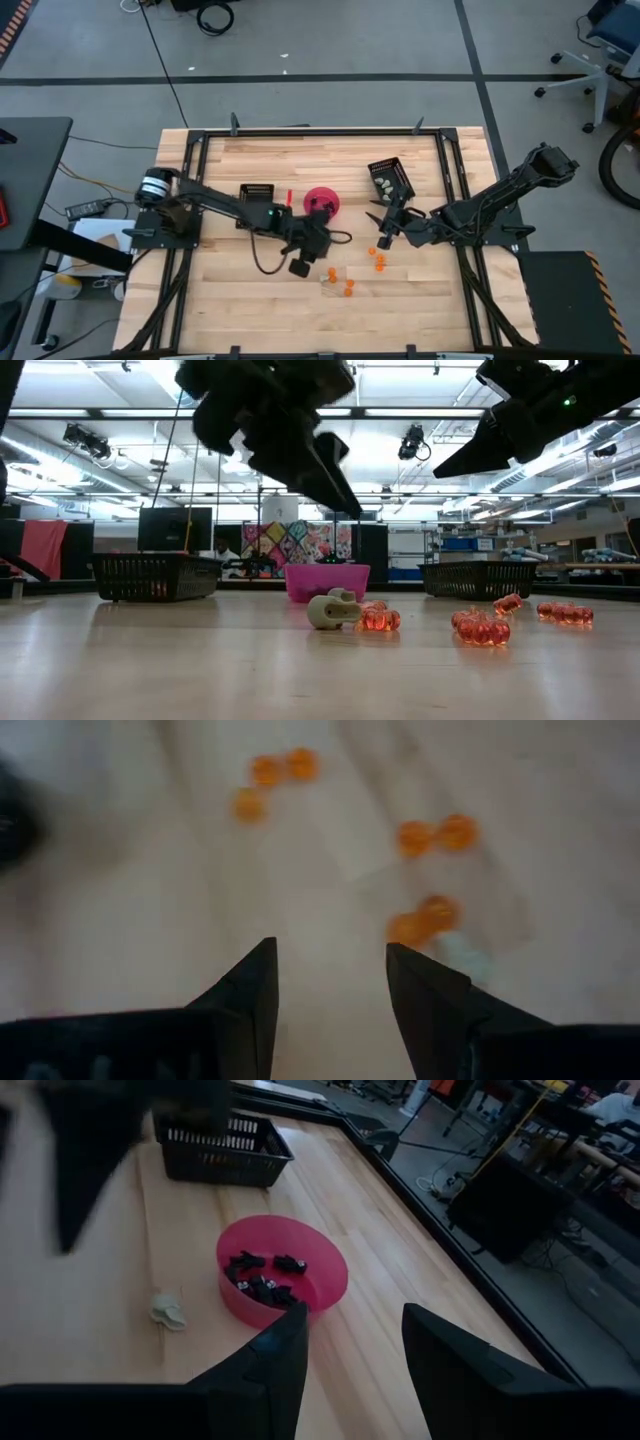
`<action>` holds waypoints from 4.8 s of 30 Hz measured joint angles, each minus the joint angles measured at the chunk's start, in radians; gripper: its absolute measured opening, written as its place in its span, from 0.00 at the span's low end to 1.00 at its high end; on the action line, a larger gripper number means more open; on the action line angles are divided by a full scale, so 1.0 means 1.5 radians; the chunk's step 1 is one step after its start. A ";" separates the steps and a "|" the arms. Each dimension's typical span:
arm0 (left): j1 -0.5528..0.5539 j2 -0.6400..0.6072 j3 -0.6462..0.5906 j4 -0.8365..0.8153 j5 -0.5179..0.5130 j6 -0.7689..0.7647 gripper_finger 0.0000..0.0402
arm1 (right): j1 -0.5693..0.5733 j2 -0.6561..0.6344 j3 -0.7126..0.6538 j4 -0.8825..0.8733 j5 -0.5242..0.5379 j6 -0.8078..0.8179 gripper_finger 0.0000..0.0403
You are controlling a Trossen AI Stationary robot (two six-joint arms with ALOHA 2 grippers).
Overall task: Sort Halloween decoration
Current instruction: Put the bottom white skull toy into the right black bin
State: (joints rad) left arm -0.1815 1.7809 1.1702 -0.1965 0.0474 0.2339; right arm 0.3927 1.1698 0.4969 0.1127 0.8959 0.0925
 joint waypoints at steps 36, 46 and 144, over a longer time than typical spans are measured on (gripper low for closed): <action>-0.161 0.135 0.001 0.108 -0.236 -0.288 0.52 | -0.001 0.000 -0.026 -0.011 -0.057 -0.065 0.41; -0.190 0.154 0.001 0.090 -0.319 -0.346 0.52 | 0.022 0.000 -0.027 -0.006 -0.059 -0.074 0.41; 0.170 0.400 0.372 0.346 -0.207 -0.119 0.16 | 0.106 -0.170 -0.027 0.074 0.091 -0.156 0.41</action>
State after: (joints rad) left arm 0.0736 2.3804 1.7278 0.3223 -0.2626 0.0553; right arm 0.5510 0.9154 0.4568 0.2237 1.0317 -0.1421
